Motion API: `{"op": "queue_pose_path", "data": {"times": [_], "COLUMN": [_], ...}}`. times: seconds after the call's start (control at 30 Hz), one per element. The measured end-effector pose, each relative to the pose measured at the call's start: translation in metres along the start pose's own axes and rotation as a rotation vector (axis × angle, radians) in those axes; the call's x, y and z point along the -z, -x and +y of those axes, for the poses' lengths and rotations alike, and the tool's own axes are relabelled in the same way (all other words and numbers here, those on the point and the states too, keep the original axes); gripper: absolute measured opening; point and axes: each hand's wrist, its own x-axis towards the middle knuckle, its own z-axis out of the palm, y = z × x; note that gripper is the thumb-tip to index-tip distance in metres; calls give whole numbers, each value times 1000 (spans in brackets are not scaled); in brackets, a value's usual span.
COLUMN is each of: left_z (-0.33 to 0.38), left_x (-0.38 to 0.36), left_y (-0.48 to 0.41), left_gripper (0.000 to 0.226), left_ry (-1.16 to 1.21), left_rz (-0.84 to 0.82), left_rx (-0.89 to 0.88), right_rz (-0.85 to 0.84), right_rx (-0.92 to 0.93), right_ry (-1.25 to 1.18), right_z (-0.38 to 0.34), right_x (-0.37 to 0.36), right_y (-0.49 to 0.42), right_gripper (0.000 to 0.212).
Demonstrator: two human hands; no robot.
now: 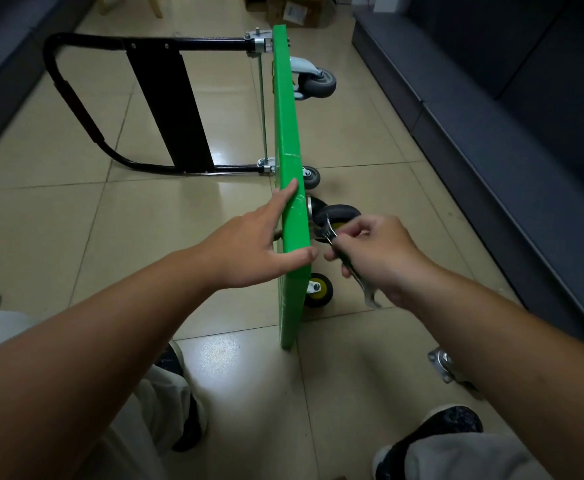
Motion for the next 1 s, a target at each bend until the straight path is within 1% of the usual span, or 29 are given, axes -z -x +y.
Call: {"op": "queue_pose_path", "data": {"times": [0.13, 0.3, 0.4, 0.5, 0.6, 0.77, 0.87, 1.0], "left_z": [-1, -2, -4, -4, -5, -3, -1, 0], "left_x": [0, 0, -1, -2, -4, -4, -4, -2], "left_y": [-1, -1, -1, -1, -2, -3, -2, -2], "left_gripper": [105, 103, 98, 95, 96, 103, 102, 101], "left_ry": [-12, -2, -5, -13, -26, -19, -16, -4], "left_rz": [-7, -7, -1, 2, 15, 14, 27, 21], "left_rx": [-5, 18, 19, 19, 12, -3, -9, -10], "right_rz": [-74, -195, -231, -235, -209, -136, -136, -140], "right_rx": [-9, -63, 14, 114, 182, 349, 383, 400], "right_ry": [1, -97, -100, -45, -59, 100, 129, 107], "right_z": [-27, -30, -23, -5, 18, 47, 56, 62], "right_x": [-6, -2, -4, -9, -15, -28, -36, -35], "right_y": [1, 5, -1, -4, -7, -24, -33, -35], "right_gripper": [15, 15, 11, 7, 11, 17, 15, 20]}}
